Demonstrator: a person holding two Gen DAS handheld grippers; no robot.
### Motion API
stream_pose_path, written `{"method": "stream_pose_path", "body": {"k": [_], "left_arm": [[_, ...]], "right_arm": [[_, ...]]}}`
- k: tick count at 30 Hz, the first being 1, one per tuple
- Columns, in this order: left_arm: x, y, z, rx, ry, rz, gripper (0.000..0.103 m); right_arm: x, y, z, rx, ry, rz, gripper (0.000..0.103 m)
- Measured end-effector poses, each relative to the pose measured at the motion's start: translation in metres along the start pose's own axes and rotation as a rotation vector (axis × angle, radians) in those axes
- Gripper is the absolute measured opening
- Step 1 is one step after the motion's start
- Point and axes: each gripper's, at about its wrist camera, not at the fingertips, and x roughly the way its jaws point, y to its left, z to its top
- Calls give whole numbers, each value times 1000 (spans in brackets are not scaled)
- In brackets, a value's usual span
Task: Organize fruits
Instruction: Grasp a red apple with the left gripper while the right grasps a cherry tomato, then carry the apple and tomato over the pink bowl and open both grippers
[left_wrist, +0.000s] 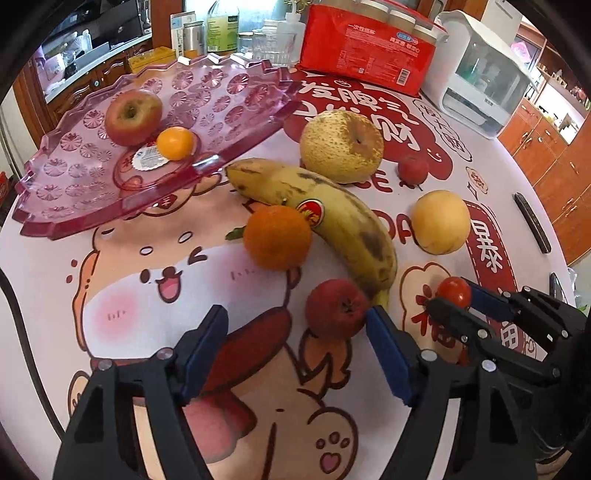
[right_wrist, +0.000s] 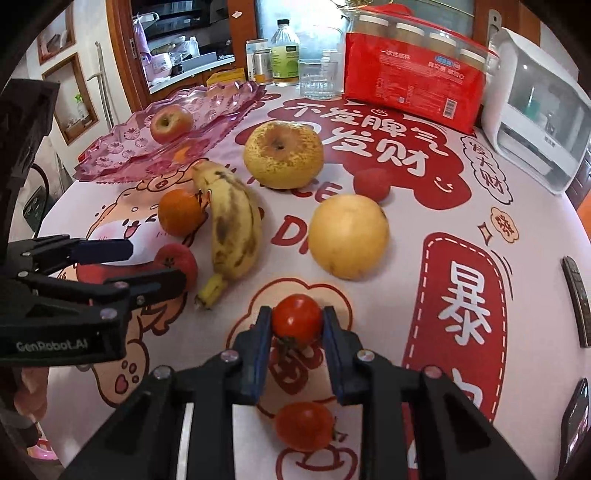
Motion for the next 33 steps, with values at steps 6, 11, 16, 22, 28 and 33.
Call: {"method": "stream_pose_path", "body": {"k": [6, 11, 16, 22, 28, 33], "left_arm": [[9, -8, 2, 8, 20, -1, 54], [10, -14, 2, 33, 9, 10, 33], [8, -12, -1, 35, 1, 33, 33], [-19, -2, -3, 23, -33, 62, 33], [-63, 12, 5, 29, -95, 93, 33], [-96, 37, 21, -2, -151, 132, 33]], "right_arm": [[1, 1, -1, -6, 6, 2, 27], [4, 5, -3, -12, 13, 10, 27], [3, 9, -3, -13, 13, 16, 27], [-10, 14, 4, -5, -6, 29, 27], [-35, 30, 21, -15, -52, 51, 27], [-58, 52, 46, -43, -94, 76, 27]]}}
